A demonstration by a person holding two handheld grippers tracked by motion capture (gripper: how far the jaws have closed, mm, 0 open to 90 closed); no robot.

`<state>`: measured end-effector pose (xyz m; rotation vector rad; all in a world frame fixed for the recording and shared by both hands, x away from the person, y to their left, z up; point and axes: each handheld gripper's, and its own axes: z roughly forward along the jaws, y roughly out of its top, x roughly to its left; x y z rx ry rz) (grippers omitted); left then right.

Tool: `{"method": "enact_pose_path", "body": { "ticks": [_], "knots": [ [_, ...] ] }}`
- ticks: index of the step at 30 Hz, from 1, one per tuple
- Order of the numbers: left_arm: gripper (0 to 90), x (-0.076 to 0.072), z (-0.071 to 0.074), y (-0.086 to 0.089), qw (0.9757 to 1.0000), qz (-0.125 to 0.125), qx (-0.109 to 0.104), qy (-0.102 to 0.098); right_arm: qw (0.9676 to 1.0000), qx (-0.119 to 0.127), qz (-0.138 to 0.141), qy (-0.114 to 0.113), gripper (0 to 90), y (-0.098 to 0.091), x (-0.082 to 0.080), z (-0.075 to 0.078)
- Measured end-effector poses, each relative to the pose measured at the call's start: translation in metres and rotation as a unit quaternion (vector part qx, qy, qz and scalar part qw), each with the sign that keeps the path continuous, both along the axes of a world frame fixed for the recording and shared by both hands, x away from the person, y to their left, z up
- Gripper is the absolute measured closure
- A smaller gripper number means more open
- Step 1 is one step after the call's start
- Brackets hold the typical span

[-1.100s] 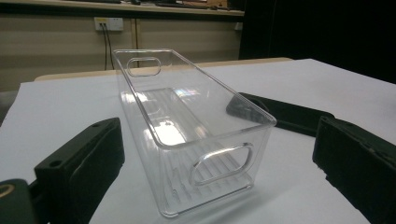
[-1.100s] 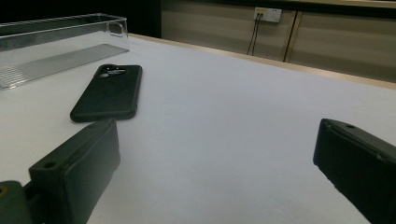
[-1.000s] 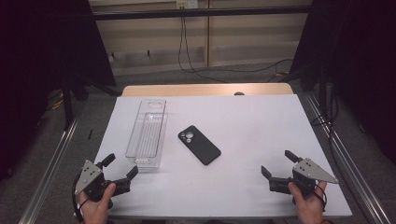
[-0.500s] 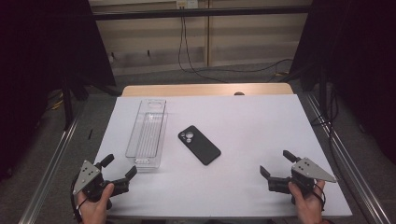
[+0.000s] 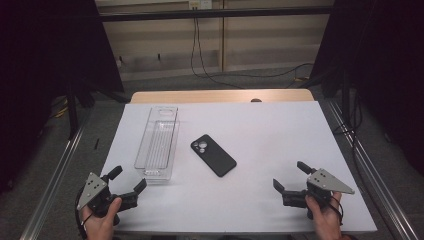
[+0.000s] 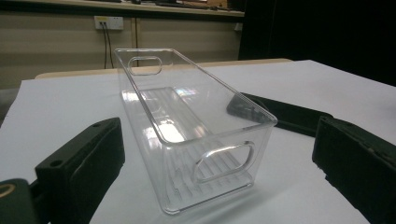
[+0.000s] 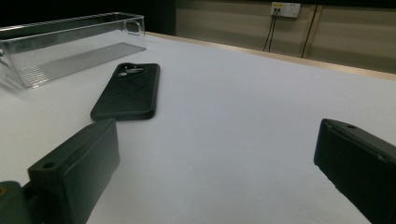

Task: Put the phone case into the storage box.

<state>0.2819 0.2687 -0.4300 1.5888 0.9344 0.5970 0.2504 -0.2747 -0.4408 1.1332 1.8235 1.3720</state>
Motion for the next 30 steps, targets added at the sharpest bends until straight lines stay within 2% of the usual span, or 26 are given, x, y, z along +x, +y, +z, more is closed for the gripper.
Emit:
{"method": "enact_pose_path", "body": {
  "ticks": [2, 4, 8, 16, 23, 30],
  "knots": [
    [2.4, 0.0, 0.0, 0.0, 1.0, 0.002, -0.003, 0.001, 1.0, -0.004, 0.001, 0.005, 0.7, 0.003, 0.001, 0.0],
    [2.4, 0.0, 0.0, 0.0, 1.0, 0.002, -0.002, 0.001, 1.0, 0.001, 0.006, 0.005, 0.1, 0.006, 0.001, 0.0],
    [2.4, 0.0, 0.0, 0.0, 1.0, 0.003, -0.001, 0.002, 0.9997, -0.009, 0.022, -0.002, 0.4, 0.012, 0.003, 0.0],
    [2.4, 0.0, -0.001, 0.0, 1.0, 0.003, 0.0, 0.003, 0.9992, -0.003, 0.04, -0.001, 0.1, 0.026, 0.012, 0.002],
    [2.4, 0.0, -0.001, -0.001, 1.0, -0.001, 0.001, 0.004, 0.9989, -0.009, 0.045, 0.005, 1.8, 0.039, 0.025, 0.0],
    [2.4, 0.0, -0.001, -0.002, 1.0, -0.004, -0.001, 0.0, 0.999, -0.001, 0.044, 0.005, 2.9, 0.047, 0.036, 0.003]
  ]
}}
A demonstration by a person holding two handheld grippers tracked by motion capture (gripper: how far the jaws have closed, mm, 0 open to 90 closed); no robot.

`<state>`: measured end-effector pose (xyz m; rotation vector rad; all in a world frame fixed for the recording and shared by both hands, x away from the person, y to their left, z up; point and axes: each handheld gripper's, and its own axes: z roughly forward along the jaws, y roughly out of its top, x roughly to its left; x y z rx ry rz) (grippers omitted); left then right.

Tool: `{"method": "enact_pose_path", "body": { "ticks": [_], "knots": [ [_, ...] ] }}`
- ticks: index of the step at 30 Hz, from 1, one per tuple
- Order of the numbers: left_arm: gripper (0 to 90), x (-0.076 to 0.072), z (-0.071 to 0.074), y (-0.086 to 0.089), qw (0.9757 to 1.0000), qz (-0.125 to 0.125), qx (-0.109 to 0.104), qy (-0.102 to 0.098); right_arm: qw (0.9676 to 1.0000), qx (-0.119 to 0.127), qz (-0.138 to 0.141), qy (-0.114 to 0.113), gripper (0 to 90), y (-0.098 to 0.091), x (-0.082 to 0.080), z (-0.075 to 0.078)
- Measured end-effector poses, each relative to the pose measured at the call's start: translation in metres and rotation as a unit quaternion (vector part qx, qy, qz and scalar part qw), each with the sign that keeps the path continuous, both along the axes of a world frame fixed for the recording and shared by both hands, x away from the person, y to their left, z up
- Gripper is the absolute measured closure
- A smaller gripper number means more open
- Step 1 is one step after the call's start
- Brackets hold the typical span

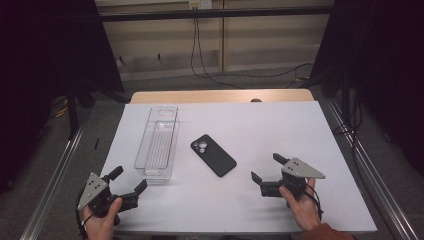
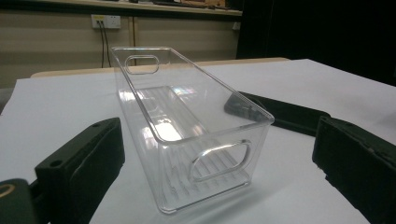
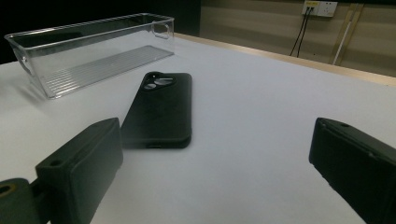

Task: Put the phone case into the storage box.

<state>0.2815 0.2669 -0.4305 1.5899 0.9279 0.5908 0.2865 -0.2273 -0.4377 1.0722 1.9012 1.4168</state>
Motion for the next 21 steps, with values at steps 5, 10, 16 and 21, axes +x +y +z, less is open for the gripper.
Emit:
{"method": "enact_pose_path", "body": {
  "ticks": [5, 10, 16, 21],
  "knots": [
    [2.3, 0.0, 0.0, 0.0, 1.0, -0.001, -0.001, 0.0, 0.9999, -0.007, 0.01, -0.001, 3.0, 0.007, 0.008, 0.001],
    [2.4, 0.0, 0.0, 0.0, 1.0, -0.002, -0.001, 0.0, 0.9998, -0.019, 0.007, -0.006, 2.8, 0.015, 0.017, 0.005],
    [2.3, 0.0, 0.0, -0.001, 1.0, -0.005, -0.001, 0.003, 0.9998, -0.009, 0.017, -0.004, 2.1, 0.023, 0.028, 0.01],
    [2.3, 0.0, 0.0, -0.001, 1.0, -0.006, -0.001, 0.003, 0.9996, -0.011, 0.026, -0.003, 1.7, 0.031, 0.037, 0.011]
  ]
}}
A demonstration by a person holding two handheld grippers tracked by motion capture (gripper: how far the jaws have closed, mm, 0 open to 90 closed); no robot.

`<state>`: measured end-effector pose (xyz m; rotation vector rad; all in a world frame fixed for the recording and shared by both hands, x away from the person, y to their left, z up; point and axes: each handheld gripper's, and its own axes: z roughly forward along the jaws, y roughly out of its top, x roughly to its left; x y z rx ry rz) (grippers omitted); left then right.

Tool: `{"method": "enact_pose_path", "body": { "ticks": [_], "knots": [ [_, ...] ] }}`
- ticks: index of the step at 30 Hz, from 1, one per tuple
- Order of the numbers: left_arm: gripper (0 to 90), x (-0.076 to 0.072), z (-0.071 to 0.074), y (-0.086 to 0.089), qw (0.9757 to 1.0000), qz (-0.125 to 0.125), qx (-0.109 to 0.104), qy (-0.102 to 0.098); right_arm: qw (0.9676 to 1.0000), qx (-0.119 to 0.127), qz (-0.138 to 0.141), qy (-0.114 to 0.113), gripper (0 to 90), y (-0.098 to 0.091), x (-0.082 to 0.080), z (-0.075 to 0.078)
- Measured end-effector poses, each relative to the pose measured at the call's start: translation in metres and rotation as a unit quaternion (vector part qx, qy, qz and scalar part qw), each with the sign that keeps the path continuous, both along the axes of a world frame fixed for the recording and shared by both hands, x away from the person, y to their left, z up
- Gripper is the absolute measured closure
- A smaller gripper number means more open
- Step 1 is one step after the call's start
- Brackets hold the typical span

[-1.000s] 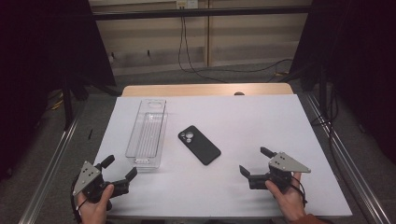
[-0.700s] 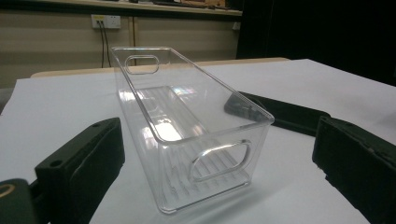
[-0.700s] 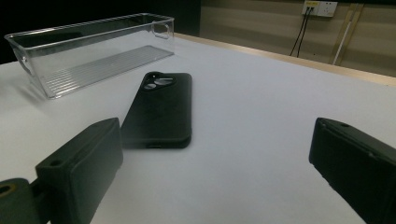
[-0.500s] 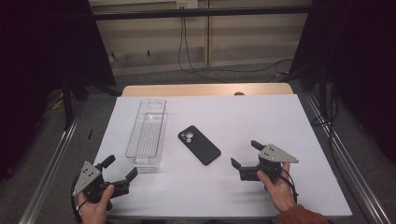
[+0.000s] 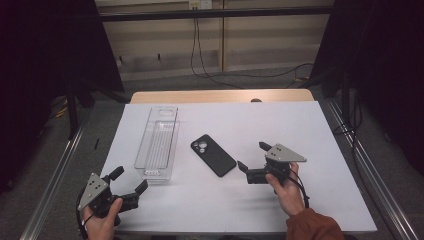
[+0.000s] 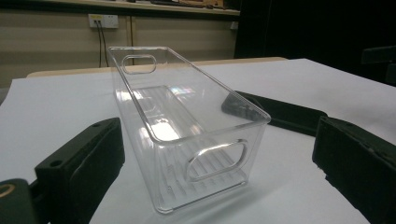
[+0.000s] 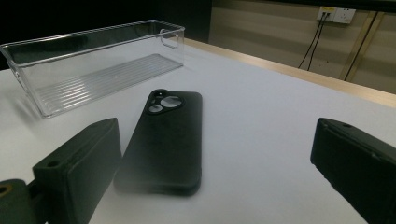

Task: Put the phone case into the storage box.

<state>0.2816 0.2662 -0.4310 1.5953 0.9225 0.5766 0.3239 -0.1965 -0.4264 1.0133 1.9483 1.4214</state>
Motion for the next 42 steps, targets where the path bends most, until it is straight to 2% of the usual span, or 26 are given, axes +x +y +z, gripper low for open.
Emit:
{"method": "enact_pose_path", "body": {
  "ticks": [8, 12, 17, 21, 23, 27, 29, 32, 34, 37, 38, 42],
  "knots": [
    [2.3, 0.0, 0.0, 0.0, 1.0, -0.001, 0.001, 0.0, 0.9999, 0.003, 0.012, 0.004, 1.3, 0.012, 0.014, 0.003],
    [2.3, 0.0, 0.0, 0.001, 1.0, 0.0, -0.002, 0.001, 0.9998, 0.011, 0.014, 0.011, 1.7, 0.018, 0.02, 0.001],
    [2.4, 0.0, 0.0, 0.0, 1.0, -0.002, 0.0, -0.001, 0.9996, 0.004, 0.019, 0.019, 1.1, 0.02, 0.027, -0.001],
    [2.3, 0.0, 0.0, 0.001, 1.0, 0.0, -0.002, 0.001, 0.9995, 0.016, 0.02, 0.019, 1.2, 0.024, 0.035, 0.004],
    [2.3, 0.0, 0.0, 0.001, 1.0, 0.0, -0.002, 0.001, 0.9992, 0.008, 0.028, 0.028, 0.9, 0.027, 0.041, 0.004],
    [2.3, 0.0, 0.0, 0.001, 1.0, -0.003, 0.0, 0.004, 0.9992, 0.011, 0.026, 0.03, 1.4, 0.031, 0.048, 0.006],
    [2.3, 0.0, 0.0, 0.002, 1.0, -0.001, -0.001, 0.004, 0.9993, 0.0, 0.024, 0.028, 1.5, 0.034, 0.052, 0.008],
    [2.3, 0.0, 0.0, 0.002, 1.0, -0.001, -0.001, 0.005, 0.9992, 0.007, 0.025, 0.031, 1.6, 0.037, 0.057, 0.01],
    [2.3, 0.0, 0.0, 0.001, 1.0, -0.001, -0.002, 0.004, 0.9989, -0.003, 0.029, 0.037, 1.0, 0.04, 0.061, 0.011],
    [2.3, 0.0, 0.0, 0.002, 1.0, -0.002, -0.001, 0.004, 0.9987, -0.003, 0.03, 0.041, 1.0, 0.042, 0.066, 0.011],
    [2.3, 0.0, 0.0, 0.002, 1.0, -0.003, 0.0, 0.005, 0.9982, -0.002, 0.034, 0.049, 1.4, 0.046, 0.07, 0.011],
    [2.3, 0.0, 0.0, 0.002, 1.0, 0.0, -0.003, 0.006, 0.9976, -0.011, 0.04, 0.056, 1.7, 0.056, 0.079, 0.012]
  ]
}}
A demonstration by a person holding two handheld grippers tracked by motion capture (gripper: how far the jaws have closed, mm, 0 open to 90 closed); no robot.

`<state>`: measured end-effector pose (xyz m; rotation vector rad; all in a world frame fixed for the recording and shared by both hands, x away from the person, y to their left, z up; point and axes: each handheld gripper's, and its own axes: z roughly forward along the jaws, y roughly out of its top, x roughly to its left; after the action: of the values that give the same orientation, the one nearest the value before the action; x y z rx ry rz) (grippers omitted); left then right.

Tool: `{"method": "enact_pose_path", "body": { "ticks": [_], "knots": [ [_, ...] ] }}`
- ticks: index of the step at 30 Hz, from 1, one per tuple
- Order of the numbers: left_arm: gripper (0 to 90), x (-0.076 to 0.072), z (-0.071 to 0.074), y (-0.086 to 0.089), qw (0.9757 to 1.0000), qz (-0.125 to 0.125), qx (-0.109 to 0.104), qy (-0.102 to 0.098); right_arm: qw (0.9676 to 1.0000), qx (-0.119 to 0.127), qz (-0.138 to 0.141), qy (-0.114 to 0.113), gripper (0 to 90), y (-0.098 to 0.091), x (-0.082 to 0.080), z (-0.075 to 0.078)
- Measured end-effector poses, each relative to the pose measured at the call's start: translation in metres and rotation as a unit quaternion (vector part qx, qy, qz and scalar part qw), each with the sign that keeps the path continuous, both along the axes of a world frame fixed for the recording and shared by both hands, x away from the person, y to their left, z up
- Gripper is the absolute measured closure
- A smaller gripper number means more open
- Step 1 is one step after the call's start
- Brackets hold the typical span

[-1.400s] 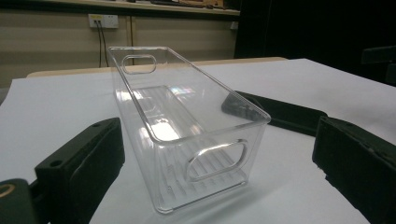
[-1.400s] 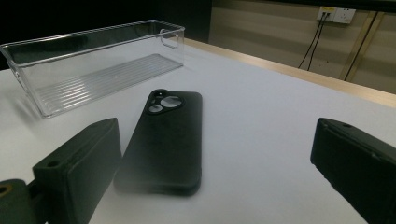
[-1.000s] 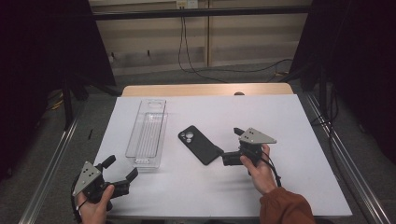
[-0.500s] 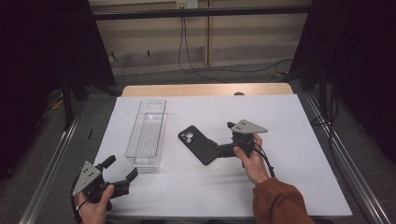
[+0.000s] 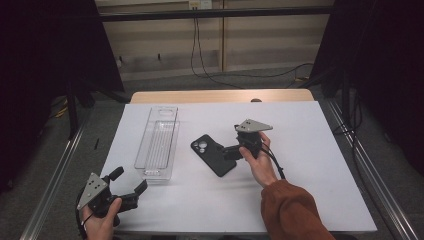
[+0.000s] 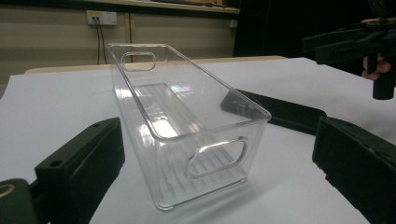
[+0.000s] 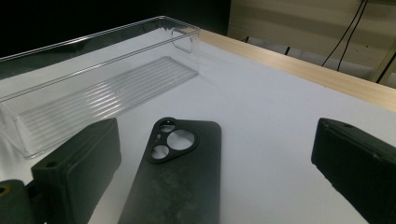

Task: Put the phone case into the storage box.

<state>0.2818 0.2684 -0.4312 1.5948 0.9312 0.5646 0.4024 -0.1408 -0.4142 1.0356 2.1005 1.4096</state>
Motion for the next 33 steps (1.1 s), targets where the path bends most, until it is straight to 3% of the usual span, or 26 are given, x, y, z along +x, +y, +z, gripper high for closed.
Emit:
{"method": "enact_pose_path", "body": {
  "ticks": [8, 17, 25, 30, 33],
  "knots": [
    [2.4, -0.001, 0.0, 0.001, 1.0, 0.0, 0.0, 0.001, 0.9992, -0.016, 0.021, 0.03, 2.2, 0.015, 0.015, 0.003],
    [2.4, 0.0, 0.0, 0.001, 1.0, -0.001, 0.0, 0.0, 0.9961, -0.041, 0.014, 0.077, 3.3, 0.019, 0.032, -0.002],
    [2.4, 0.0, 0.0, 0.001, 1.0, 0.0, 0.002, 0.001, 0.9889, -0.076, 0.025, 0.125, 3.9, 0.022, 0.041, 0.002],
    [2.4, 0.0, 0.0, 0.001, 1.0, 0.001, 0.006, 0.003, 0.9817, -0.101, 0.039, 0.157, 4.1, 0.027, 0.044, 0.005],
    [2.4, 0.0, 0.0, 0.001, 1.0, 0.001, 0.007, 0.002, 0.9789, -0.113, 0.043, 0.164, 4.0, 0.03, 0.046, 0.006]
  ]
}}
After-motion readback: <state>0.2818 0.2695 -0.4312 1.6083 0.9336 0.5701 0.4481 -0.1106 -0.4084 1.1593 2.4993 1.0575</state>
